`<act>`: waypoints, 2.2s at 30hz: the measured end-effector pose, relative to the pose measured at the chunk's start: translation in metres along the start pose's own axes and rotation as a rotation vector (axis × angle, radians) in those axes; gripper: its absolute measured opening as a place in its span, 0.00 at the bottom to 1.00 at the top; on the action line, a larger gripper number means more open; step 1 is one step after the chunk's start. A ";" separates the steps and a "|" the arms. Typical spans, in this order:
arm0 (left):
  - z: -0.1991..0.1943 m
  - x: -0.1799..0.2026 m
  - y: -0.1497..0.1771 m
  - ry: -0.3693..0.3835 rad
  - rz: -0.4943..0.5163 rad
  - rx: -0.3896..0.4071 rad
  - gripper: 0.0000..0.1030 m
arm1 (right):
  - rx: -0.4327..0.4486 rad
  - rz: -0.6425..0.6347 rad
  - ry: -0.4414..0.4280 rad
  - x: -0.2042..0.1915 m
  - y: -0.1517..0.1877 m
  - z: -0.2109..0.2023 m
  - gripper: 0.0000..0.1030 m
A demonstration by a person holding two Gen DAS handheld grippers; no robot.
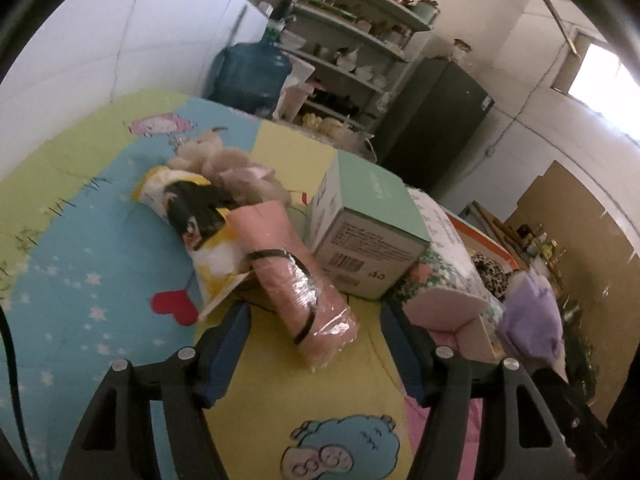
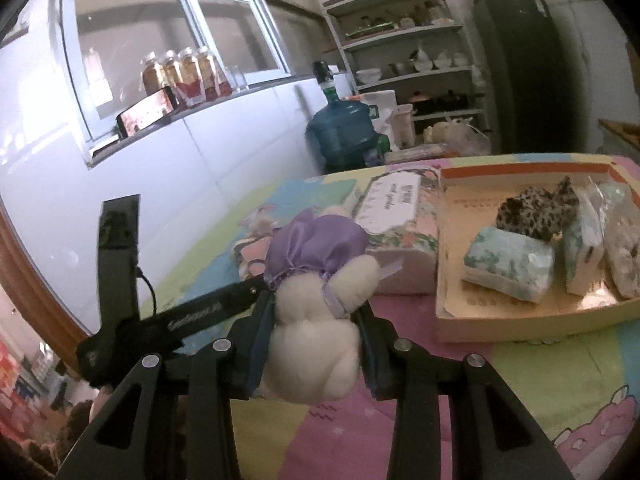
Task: Organize soft objects
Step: 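Grasp white plush bunny with right gripper while left gripper reaches pink wrapped item, then close left gripper on pink plastic-wrapped roll while right gripper holds the bunny, then carry pink roll with left gripper and bunny with right gripper over the box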
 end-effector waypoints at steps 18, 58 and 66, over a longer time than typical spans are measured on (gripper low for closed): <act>0.003 -0.005 -0.003 0.007 -0.002 0.025 0.21 | -0.042 0.034 -0.046 0.013 0.002 0.021 0.39; -0.046 0.160 0.002 0.098 0.456 0.150 0.17 | 0.137 0.130 0.104 0.082 -0.027 -0.056 0.39; -0.012 0.198 0.009 0.170 0.491 0.099 0.17 | 0.181 0.192 0.184 0.133 -0.030 -0.078 0.39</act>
Point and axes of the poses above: each gripper's, at about its wrist camera, not at the fingertips, and z roughly the way its jaws point, x to its right, y to its underside, the point moved 5 cm from there along z, roughly the way its jaws point, and after that the axes turned 14 degrees about y, right-handed, at the moved point
